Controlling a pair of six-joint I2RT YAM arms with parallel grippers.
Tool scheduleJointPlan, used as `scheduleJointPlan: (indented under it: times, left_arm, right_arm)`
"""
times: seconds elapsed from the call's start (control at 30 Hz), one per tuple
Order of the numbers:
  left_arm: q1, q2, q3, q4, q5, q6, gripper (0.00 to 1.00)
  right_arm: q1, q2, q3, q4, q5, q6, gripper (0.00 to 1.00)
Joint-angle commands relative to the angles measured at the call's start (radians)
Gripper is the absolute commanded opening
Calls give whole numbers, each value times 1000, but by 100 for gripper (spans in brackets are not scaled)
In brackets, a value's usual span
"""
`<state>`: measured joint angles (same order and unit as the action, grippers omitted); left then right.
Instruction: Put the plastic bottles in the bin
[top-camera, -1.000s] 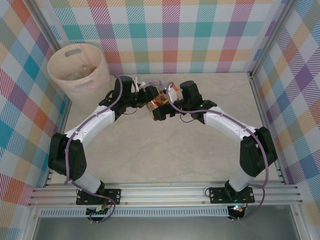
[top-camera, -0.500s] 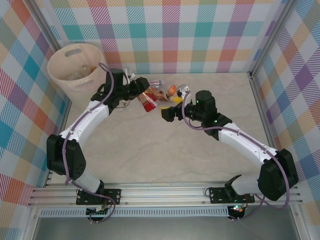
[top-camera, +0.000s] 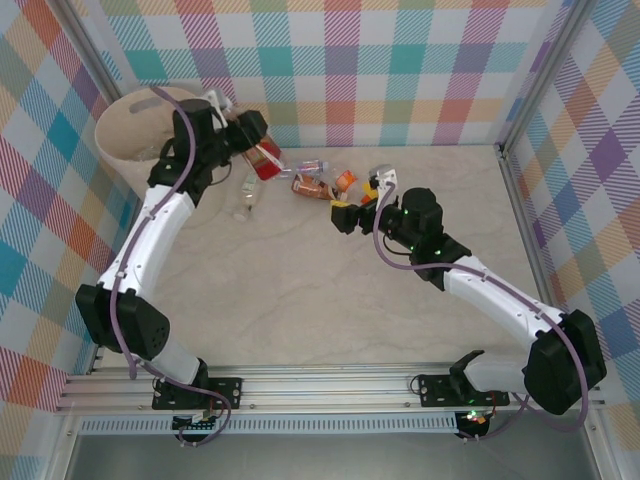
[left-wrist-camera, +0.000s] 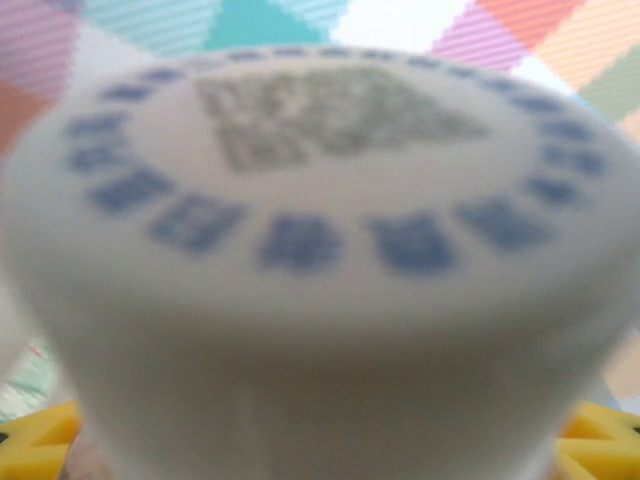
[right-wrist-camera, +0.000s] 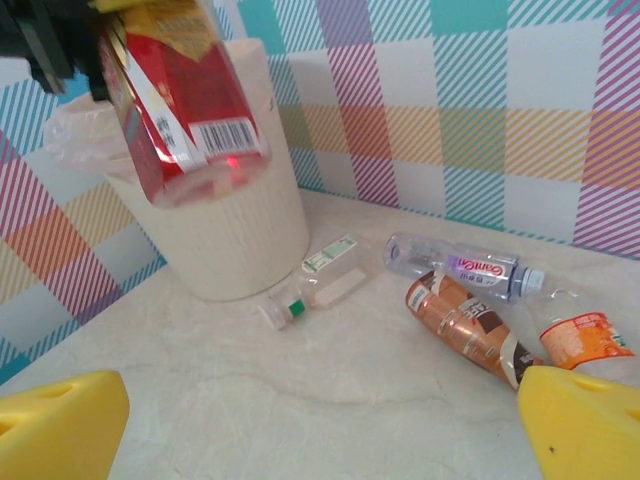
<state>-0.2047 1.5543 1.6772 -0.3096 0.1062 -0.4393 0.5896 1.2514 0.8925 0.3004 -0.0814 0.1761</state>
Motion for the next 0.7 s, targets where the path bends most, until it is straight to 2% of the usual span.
scheduleJointPlan:
  times: [0.0,0.2,0.4,0.67]
  left_arm:
    - [24,-67,49,23,-171,117,63]
    - [56,-103,48,116,-372,253,64]
    - [115,-56,68,213,-554,428,64]
    - [240,98,133,260,-538,513,65]
  right_arm:
    - [0,-14,-17,39,43,6,100]
    - [-1,4,-5,25,73,13,100]
    - [-1,29,1,13,98,23,100]
    - [0,47,25,-25,101,21,100]
